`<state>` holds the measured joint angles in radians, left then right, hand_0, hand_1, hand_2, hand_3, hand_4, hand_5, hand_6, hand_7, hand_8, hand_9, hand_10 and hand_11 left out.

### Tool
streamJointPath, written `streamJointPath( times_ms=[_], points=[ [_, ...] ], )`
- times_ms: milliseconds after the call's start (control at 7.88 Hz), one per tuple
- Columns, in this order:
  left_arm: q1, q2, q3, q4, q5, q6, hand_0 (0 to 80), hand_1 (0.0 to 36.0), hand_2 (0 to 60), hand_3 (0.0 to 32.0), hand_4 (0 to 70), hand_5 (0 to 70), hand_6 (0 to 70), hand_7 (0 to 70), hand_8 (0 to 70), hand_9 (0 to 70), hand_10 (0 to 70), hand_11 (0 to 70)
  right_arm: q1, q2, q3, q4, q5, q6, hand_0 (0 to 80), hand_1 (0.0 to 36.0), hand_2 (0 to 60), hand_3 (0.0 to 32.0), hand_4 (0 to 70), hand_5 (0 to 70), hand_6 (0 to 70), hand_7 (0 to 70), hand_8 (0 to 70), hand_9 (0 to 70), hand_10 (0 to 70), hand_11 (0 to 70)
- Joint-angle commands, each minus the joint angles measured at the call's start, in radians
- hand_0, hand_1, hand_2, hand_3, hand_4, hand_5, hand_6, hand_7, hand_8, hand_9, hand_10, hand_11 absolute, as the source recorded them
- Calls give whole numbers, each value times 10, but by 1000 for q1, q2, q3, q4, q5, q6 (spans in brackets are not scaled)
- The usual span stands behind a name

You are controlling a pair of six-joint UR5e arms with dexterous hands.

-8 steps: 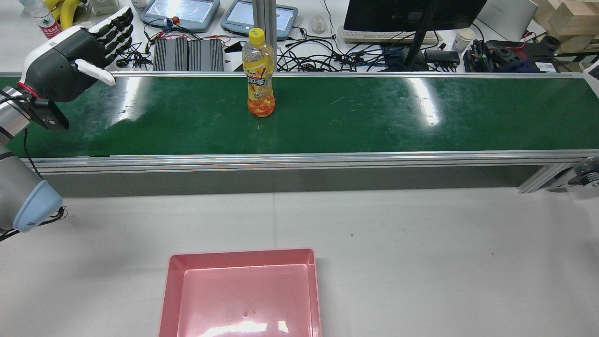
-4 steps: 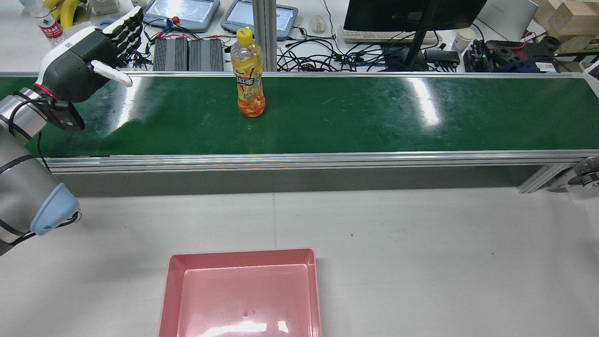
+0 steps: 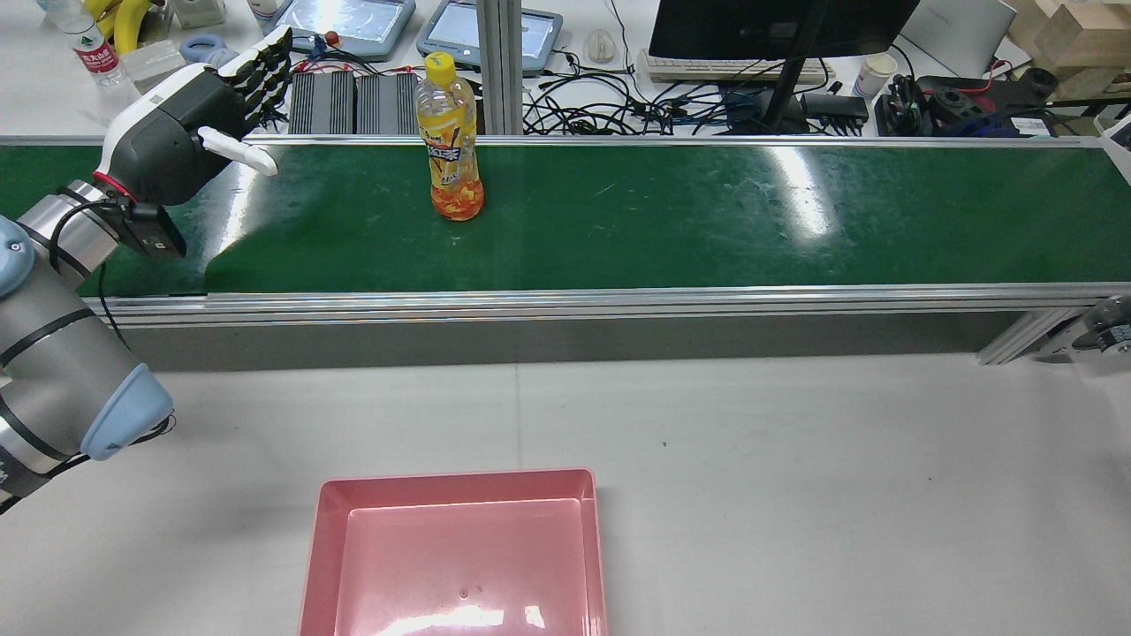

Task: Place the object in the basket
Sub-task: 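Bring the open left hand around the bottle and close fingers on it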

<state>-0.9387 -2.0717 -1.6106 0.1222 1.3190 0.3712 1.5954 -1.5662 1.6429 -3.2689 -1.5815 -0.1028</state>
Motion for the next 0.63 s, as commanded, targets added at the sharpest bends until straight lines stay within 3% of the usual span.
streamJointPath(
  times_ms=[0, 508],
  points=[
    [23, -30, 70, -41, -12, 0, 574, 51, 0, 0, 66, 0, 0, 0, 0, 0, 0, 0, 0, 0, 0, 0, 0, 0, 0, 0, 0, 0, 0, 0, 0, 0, 0, 0, 0, 0],
    [29, -76, 87, -39, -4, -1, 585, 56, 0, 0, 75, 0, 0, 0, 0, 0, 0, 0, 0, 0, 0, 0, 0, 0, 0, 0, 0, 0, 0, 0, 0, 0, 0, 0, 0, 0]
  ],
)
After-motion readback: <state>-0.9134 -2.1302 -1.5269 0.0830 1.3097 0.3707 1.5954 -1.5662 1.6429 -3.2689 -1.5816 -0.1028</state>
